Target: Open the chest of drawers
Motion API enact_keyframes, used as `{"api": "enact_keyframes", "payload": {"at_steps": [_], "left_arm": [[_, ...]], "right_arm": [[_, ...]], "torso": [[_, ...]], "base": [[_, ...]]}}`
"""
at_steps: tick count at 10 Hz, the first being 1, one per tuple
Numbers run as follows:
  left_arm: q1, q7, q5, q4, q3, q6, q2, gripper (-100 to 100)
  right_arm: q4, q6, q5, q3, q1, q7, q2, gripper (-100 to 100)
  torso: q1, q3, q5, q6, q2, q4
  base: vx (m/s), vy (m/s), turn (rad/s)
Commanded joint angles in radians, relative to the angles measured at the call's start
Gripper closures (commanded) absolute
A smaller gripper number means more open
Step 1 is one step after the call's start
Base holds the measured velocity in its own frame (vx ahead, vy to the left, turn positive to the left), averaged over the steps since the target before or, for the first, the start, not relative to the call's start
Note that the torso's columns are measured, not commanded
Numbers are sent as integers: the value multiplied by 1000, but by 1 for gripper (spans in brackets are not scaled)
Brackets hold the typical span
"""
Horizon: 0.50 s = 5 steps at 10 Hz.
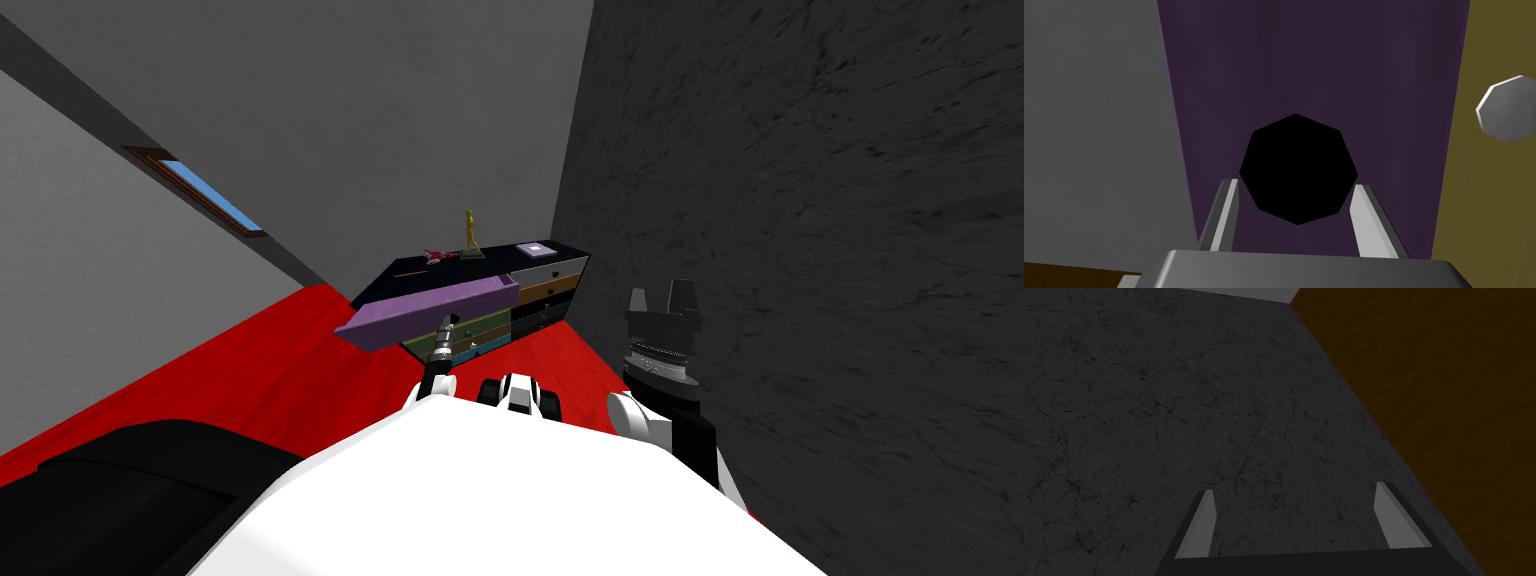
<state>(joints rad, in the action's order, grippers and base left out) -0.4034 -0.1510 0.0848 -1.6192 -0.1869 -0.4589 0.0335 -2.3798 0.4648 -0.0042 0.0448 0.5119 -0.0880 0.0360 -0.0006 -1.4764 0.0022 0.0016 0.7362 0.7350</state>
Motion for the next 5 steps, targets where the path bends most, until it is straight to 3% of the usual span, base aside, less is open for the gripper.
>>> {"api": "enact_keyframes", "payload": {"at_steps": [1,5], "left_arm": [[-4,-1,-1,-3,3,1,3,100],[-28,-2,-5,-13,18,1,8,100]], "right_arm": [[0,0,0,0,0,0,0,0],[0,0,0,0,0,0,0,0]], "torso": [[1,0,0,0,-1,0],[0,1,0,-2,1,0]], "base": [[-85,-48,2],[-145,-92,11]]}}
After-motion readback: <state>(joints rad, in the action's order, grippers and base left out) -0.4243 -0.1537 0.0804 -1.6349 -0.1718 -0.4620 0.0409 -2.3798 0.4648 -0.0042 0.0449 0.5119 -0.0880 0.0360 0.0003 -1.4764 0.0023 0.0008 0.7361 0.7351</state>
